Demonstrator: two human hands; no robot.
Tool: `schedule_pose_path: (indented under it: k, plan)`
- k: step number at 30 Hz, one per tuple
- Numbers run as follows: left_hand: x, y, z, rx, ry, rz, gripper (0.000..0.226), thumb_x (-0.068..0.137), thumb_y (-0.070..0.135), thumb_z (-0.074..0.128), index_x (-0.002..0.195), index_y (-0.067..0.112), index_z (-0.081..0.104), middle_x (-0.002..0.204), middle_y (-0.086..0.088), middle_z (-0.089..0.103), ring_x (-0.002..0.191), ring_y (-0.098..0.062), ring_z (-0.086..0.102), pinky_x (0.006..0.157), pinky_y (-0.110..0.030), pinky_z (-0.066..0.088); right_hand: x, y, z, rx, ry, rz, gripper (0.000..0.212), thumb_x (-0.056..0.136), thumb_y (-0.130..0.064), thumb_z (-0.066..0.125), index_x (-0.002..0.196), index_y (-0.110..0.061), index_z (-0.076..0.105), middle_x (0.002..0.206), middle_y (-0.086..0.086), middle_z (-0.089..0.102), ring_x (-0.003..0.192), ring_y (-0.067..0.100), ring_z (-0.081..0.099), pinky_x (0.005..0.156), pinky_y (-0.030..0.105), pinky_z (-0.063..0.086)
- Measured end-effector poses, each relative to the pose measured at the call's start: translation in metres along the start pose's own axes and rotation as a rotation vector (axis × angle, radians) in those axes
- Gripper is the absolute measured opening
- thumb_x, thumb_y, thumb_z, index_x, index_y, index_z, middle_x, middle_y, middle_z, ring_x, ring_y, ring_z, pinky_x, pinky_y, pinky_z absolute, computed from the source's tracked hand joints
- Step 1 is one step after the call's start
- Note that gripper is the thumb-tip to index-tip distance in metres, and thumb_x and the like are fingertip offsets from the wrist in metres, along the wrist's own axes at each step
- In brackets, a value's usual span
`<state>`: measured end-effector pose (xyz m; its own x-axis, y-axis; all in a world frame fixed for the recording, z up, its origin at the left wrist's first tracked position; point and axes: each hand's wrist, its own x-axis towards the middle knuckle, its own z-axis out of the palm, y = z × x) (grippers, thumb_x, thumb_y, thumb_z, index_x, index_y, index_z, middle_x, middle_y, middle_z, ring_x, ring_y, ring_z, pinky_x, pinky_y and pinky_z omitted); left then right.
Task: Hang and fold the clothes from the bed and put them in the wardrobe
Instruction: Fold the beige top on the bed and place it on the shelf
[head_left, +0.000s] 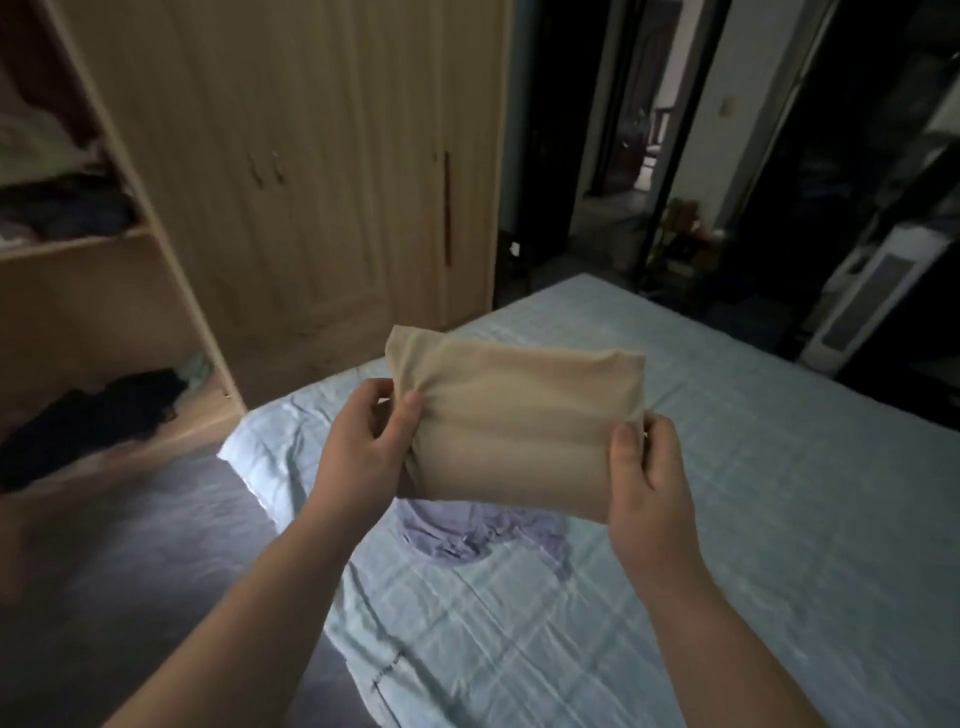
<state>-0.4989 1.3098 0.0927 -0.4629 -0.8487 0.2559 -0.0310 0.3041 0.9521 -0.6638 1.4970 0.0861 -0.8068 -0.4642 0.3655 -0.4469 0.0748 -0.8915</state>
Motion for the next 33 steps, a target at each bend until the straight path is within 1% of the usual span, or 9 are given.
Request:
schedule_pose_path:
  k: [5, 9, 12, 15, 19, 24, 27, 30, 33]
  plan:
    - [0.014, 0.0, -0.102, 0.011, 0.218, 0.036, 0.028, 0.086, 0.055, 0.058, 0.093, 0.028, 0.063, 0.079, 0.012, 0.069, 0.071, -0.001, 0.063, 0.061, -0.015, 0.047, 0.009, -0.051, 0.099, 0.129, -0.172, -0.069, 0.018, 0.095, -0.047, 0.038, 0.094, -0.034, 0.05, 0.087, -0.014, 0.06, 0.078, -0.011, 0.057, 0.06, 0.005, 0.038]
    - [0.025, -0.017, -0.2, -0.018, 0.385, 0.02, 0.016, 0.098, 0.035, 0.06, 0.095, 0.02, 0.064, 0.076, 0.012, 0.069, 0.065, 0.004, 0.061, 0.053, -0.012, 0.046, 0.006, -0.09, 0.203, 0.213, -0.344, -0.097, 0.02, 0.095, -0.049, 0.038, 0.095, -0.033, 0.051, 0.09, -0.016, 0.061, 0.079, -0.012, 0.057, 0.06, 0.005, 0.038]
    - [0.032, -0.032, -0.275, -0.008, 0.494, 0.026, 0.016, 0.092, 0.045, 0.059, 0.088, 0.03, 0.065, 0.075, 0.015, 0.067, 0.065, 0.004, 0.059, 0.055, -0.012, 0.046, 0.0, -0.118, 0.29, 0.251, -0.441, -0.106, 0.014, 0.102, -0.04, 0.043, 0.096, -0.032, 0.052, 0.089, -0.018, 0.061, 0.081, -0.015, 0.056, 0.064, 0.004, 0.037]
    - [0.048, -0.052, -0.35, 0.013, 0.606, 0.067, 0.019, 0.088, 0.049, 0.056, 0.083, 0.032, 0.063, 0.069, 0.02, 0.06, 0.062, 0.005, 0.052, 0.056, -0.01, 0.041, -0.009, -0.146, 0.377, 0.263, -0.507, -0.141, 0.01, 0.104, -0.031, 0.043, 0.099, -0.028, 0.052, 0.091, -0.016, 0.059, 0.082, -0.016, 0.055, 0.065, 0.002, 0.036]
    - [0.087, -0.078, -0.447, 0.026, 0.658, 0.12, 0.021, 0.089, 0.05, 0.057, 0.088, 0.03, 0.062, 0.069, 0.019, 0.06, 0.063, 0.006, 0.051, 0.057, -0.009, 0.041, -0.013, -0.186, 0.489, 0.304, -0.545, -0.17, 0.014, 0.103, -0.036, 0.042, 0.106, -0.027, 0.053, 0.093, -0.017, 0.06, 0.083, -0.017, 0.055, 0.064, 0.002, 0.037]
    - [0.145, -0.102, -0.556, 0.054, 0.733, 0.116, 0.025, 0.086, 0.055, 0.055, 0.089, 0.032, 0.065, 0.074, 0.017, 0.065, 0.068, 0.003, 0.056, 0.062, -0.012, 0.043, -0.01, -0.237, 0.613, 0.323, -0.643, -0.149, 0.021, 0.102, -0.044, 0.039, 0.112, -0.031, 0.053, 0.099, -0.018, 0.06, 0.087, -0.014, 0.054, 0.069, 0.018, 0.04]
    - [0.182, -0.117, -0.599, 0.098, 0.762, 0.109, 0.032, 0.087, 0.057, 0.054, 0.093, 0.027, 0.065, 0.077, 0.013, 0.066, 0.07, 0.0, 0.057, 0.063, -0.014, 0.045, 0.005, -0.257, 0.672, 0.338, -0.662, -0.158, 0.018, 0.102, -0.041, 0.04, 0.108, -0.031, 0.053, 0.098, -0.017, 0.061, 0.087, -0.014, 0.054, 0.065, 0.007, 0.038]
    - [0.227, -0.136, -0.629, 0.125, 0.783, 0.104, 0.035, 0.087, 0.058, 0.052, 0.094, 0.026, 0.064, 0.079, 0.013, 0.067, 0.071, 0.001, 0.058, 0.064, -0.014, 0.046, 0.03, -0.266, 0.727, 0.33, -0.706, -0.156, 0.017, 0.101, -0.043, 0.038, 0.106, -0.033, 0.052, 0.098, -0.017, 0.06, 0.085, -0.015, 0.054, 0.061, 0.005, 0.038]
    - [0.279, -0.163, -0.65, 0.12, 0.784, 0.042, 0.033, 0.085, 0.061, 0.052, 0.096, 0.032, 0.064, 0.083, 0.011, 0.068, 0.076, -0.003, 0.062, 0.07, -0.032, 0.055, 0.062, -0.262, 0.784, 0.368, -0.723, -0.16, 0.013, 0.102, -0.04, 0.039, 0.099, -0.038, 0.052, 0.096, -0.02, 0.059, 0.083, -0.018, 0.054, 0.061, 0.001, 0.037]
